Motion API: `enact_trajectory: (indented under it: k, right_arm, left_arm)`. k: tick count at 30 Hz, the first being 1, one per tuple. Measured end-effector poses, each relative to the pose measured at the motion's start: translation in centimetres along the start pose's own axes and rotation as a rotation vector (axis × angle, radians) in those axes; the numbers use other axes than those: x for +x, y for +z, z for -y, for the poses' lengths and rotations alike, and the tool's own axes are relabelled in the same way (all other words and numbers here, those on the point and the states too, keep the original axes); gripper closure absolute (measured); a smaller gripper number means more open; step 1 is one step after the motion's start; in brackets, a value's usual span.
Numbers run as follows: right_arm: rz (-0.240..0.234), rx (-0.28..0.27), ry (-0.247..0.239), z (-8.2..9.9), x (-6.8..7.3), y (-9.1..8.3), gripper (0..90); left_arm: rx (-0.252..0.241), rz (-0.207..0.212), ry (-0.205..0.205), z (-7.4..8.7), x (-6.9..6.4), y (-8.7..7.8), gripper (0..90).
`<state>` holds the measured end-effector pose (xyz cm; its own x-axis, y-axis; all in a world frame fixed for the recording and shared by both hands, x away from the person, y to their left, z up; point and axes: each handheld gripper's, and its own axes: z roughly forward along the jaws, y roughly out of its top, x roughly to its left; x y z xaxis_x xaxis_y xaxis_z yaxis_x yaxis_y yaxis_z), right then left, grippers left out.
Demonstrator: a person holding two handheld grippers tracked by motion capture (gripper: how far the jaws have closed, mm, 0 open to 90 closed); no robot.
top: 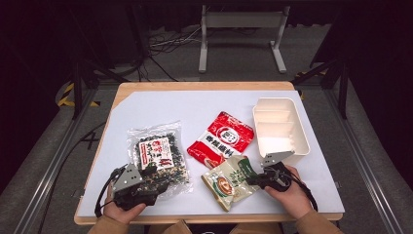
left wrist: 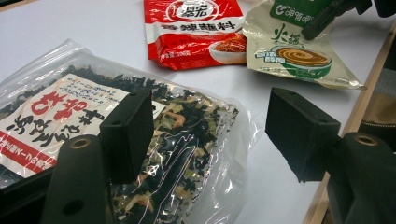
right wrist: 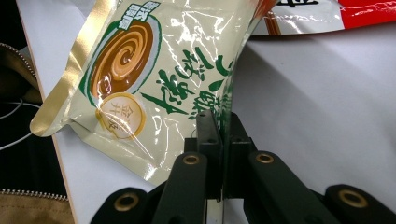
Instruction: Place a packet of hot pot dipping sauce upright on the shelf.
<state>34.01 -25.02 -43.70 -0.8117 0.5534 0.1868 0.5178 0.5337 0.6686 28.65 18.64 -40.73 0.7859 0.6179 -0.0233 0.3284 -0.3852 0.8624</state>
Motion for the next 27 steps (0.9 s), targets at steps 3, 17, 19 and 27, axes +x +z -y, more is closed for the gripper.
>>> enact_trajectory:
  k: [3, 17, 19, 27]
  right_arm:
    - [0.005, -0.006, -0.005, -0.1, 0.1, -0.1, 88.1]
    - [-0.030, -0.030, 0.021, -1.9, 0.9, -2.2, 88.3]
    - [-0.025, -0.034, 0.009, -2.2, 1.3, -2.6, 88.6]
    - [-0.031, -0.040, -0.033, -3.9, 2.2, -4.2, 89.0]
  left_arm:
    - [0.000, 0.000, -0.002, 0.0, 0.0, 0.0, 32.9]
    - [-0.006, 0.001, -0.010, 0.0, 0.2, 0.0, 32.9]
    - [-0.005, 0.002, -0.011, 0.0, 0.1, -0.1, 32.9]
    - [-0.021, -0.009, -0.020, -0.1, 0.4, -0.4, 32.8]
